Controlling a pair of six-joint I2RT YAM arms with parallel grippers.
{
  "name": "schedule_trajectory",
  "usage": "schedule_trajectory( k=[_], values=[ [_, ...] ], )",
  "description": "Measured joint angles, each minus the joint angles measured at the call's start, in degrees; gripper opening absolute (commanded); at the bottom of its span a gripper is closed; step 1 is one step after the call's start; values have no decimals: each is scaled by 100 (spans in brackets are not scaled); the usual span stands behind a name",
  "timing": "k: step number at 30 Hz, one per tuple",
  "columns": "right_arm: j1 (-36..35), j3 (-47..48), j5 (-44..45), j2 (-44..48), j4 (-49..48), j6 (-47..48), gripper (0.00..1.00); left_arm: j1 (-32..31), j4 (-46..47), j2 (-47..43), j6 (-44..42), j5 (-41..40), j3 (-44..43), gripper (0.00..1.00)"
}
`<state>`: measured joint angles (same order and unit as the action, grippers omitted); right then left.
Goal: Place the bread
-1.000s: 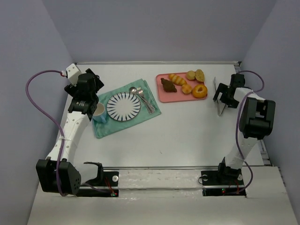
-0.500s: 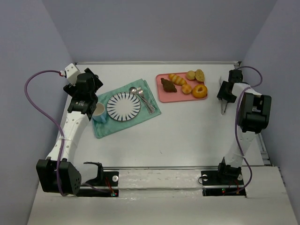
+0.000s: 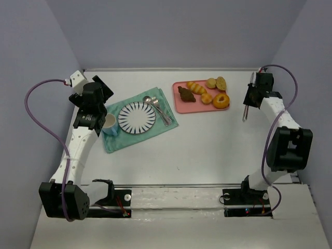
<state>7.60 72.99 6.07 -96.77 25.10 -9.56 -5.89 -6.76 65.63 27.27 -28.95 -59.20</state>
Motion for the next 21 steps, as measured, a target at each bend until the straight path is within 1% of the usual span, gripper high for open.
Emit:
schedule_trajectory(
  k=[3,5,7,9,10,12,13,14,16,21],
  values=[
    [-354,-7,-492,752,-37,310,23,0,52,-111,-24,61,66,99],
    [-732,0,-879,1084,-42,577,28,0,66,-155,-35,114,74,99],
    [-1161,11,-1226,1174,-39,872,32,0,105,-188,-44,144,85,99],
    [-1539,20,-1480,1095,24,1147,36,0,129,-232,-44,170,129,99],
    [-1663,35,-1569,1023,72,1239,41,0,129,-247,-44,188,149,99],
    [-1884,81,-1727,844,192,1414,47,0,127,-262,-44,225,160,99],
    [-1945,122,-1759,734,260,1484,53,0,131,-273,-42,271,160,99],
    [-1976,197,-1775,616,348,1526,56,0,133,-286,-42,330,164,99],
    [-2011,385,-1764,378,461,1602,60,0,140,-334,-42,442,186,99],
    [-2063,852,-1733,-11,605,1740,65,0,144,-435,-42,603,223,99]
  ],
)
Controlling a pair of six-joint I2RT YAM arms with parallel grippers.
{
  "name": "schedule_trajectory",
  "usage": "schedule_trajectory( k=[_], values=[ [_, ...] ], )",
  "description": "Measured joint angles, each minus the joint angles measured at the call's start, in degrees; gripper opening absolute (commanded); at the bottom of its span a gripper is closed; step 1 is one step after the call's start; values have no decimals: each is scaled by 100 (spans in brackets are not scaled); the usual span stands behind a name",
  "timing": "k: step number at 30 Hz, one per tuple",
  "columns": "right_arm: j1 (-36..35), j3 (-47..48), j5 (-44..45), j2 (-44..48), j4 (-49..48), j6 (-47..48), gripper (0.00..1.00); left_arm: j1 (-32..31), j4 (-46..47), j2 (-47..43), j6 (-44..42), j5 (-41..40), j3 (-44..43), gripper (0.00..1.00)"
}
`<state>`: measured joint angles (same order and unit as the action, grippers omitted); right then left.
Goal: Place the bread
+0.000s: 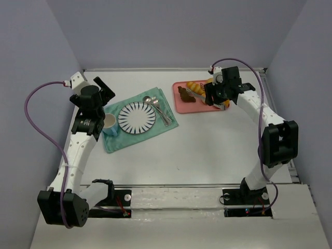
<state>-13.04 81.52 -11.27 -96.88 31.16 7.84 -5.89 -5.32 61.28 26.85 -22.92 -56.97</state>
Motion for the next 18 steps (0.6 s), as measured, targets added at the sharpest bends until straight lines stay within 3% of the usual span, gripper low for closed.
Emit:
schedule_trajectory(
  k=[18],
  values=[
    [-243,826,-142,-942,57,535,70,0,0,-17,0,37,17,99]
  ],
)
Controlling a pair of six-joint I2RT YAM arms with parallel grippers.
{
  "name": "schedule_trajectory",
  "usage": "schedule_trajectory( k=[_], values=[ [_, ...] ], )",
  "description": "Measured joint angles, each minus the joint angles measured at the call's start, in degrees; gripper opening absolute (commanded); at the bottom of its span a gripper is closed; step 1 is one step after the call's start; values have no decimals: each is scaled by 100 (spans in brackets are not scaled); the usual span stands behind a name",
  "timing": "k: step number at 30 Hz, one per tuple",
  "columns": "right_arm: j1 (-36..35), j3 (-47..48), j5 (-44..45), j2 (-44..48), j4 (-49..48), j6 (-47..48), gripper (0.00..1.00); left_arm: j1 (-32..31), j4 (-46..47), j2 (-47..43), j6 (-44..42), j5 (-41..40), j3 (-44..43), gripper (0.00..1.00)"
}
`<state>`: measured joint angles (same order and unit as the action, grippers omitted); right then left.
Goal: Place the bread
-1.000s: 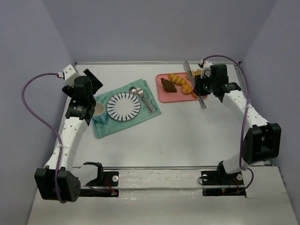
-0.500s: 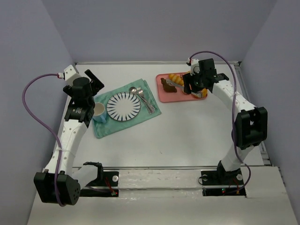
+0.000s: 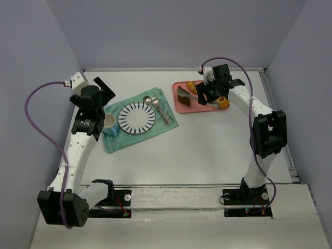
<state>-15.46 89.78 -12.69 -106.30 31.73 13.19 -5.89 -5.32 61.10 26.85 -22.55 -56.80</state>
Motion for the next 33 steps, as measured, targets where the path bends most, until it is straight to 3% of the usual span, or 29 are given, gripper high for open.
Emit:
schedule_trajectory(
  k=[8,9,13,16,27,33],
  values=[
    [-101,179,-177,-509,92,57,68,0,0,2,0,-42,0,99],
    [-116,201,-195,-555,118,55,64,0,0,4,0,-42,0,99],
    [-162,243,-273,-660,192,-11,32,0,-2,17,0,-63,0,99],
    [-188,243,-297,-658,236,-166,23,0,-2,17,0,-90,0,99],
    [-232,199,-337,105,249,-603,20,0,-2,17,2,-146,0,99],
    [-887,302,-680,623,164,-669,22,0,-2,15,20,-144,7,99]
  ],
)
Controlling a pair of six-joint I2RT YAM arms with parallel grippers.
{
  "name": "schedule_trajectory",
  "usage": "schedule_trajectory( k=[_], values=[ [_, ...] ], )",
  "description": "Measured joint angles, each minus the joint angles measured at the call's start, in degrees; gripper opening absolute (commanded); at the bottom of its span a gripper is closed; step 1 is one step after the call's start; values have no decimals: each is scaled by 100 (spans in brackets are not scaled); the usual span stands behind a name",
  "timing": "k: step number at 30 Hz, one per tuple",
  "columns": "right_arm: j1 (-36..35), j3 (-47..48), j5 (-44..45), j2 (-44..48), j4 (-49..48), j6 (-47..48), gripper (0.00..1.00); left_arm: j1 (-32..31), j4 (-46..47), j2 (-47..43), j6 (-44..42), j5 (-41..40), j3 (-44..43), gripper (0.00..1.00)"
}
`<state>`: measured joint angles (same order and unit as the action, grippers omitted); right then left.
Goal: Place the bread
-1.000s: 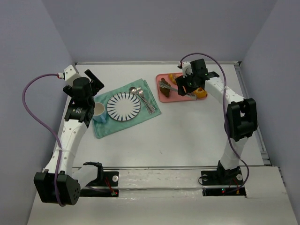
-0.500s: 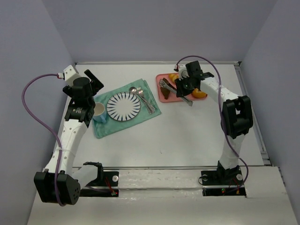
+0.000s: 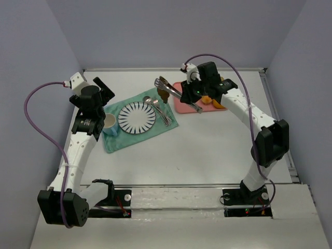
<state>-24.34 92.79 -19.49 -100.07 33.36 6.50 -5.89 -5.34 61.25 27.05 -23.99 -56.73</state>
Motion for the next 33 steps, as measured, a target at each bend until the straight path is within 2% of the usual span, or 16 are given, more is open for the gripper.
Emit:
schedule_trajectory(
  k=[4,9,14,16,20,33],
  values=[
    [-765,337,-323,-387,-42,-61,24,0,0,-7,7,2,4,99],
    [-1473,831,-470,-1296,-48,-225,29,0,0,-24,7,7,4,99],
    [-1775,1023,-507,-1954,-9,-426,42,0,0,-35,7,4,15,99],
    [-1788,1036,-514,-2083,15,-525,54,0,-2,-35,7,4,31,99],
    [-1781,1080,-516,-2118,39,-695,67,0,-4,-37,9,2,79,99],
    [-1768,1515,-24,-2100,79,-938,68,0,-4,-70,26,-4,90,99]
  ],
)
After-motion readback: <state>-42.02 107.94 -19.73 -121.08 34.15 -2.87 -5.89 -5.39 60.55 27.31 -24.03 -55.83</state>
